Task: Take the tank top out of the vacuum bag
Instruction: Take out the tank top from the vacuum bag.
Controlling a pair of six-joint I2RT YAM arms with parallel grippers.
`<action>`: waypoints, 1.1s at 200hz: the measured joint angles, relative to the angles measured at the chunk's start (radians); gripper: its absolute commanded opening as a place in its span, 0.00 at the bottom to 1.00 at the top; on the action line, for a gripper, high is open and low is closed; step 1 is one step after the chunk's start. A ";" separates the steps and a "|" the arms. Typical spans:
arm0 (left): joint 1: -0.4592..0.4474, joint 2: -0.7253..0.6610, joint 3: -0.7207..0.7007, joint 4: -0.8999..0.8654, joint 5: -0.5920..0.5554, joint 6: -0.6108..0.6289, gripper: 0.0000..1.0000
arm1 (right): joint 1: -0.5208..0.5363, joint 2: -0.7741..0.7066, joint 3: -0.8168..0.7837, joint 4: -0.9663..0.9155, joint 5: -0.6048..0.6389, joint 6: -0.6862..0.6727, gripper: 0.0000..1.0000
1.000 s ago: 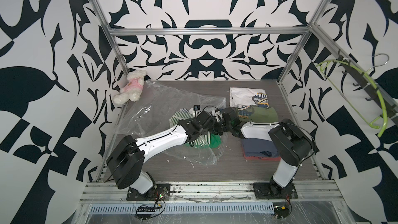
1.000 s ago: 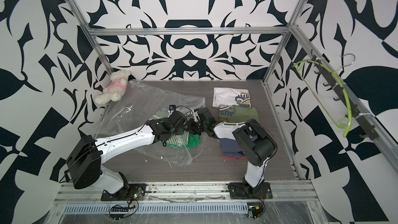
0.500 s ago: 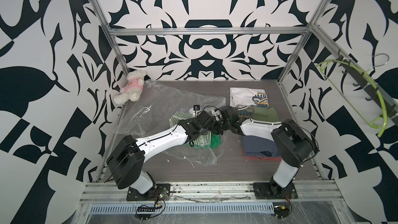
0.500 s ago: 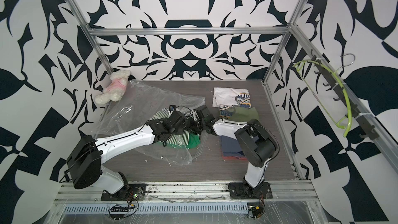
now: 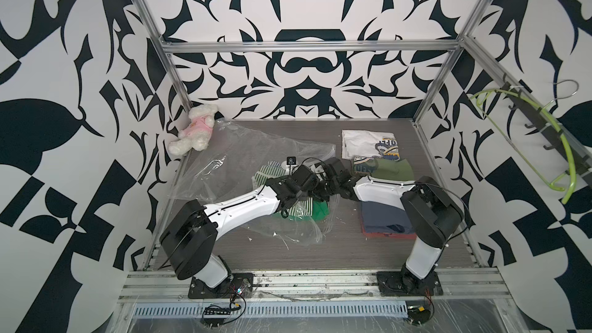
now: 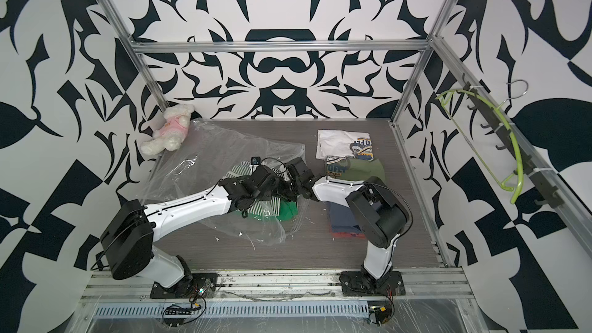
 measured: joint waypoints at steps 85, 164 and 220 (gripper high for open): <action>0.003 0.000 -0.006 0.000 -0.004 -0.003 0.00 | 0.000 0.031 0.044 -0.043 0.006 -0.051 0.00; 0.042 0.019 -0.005 -0.030 -0.004 -0.054 0.00 | -0.033 -0.221 0.102 -0.404 0.142 -0.273 0.00; 0.054 0.046 0.002 -0.068 -0.001 -0.076 0.00 | -0.122 -0.260 0.149 -0.573 0.165 -0.379 0.00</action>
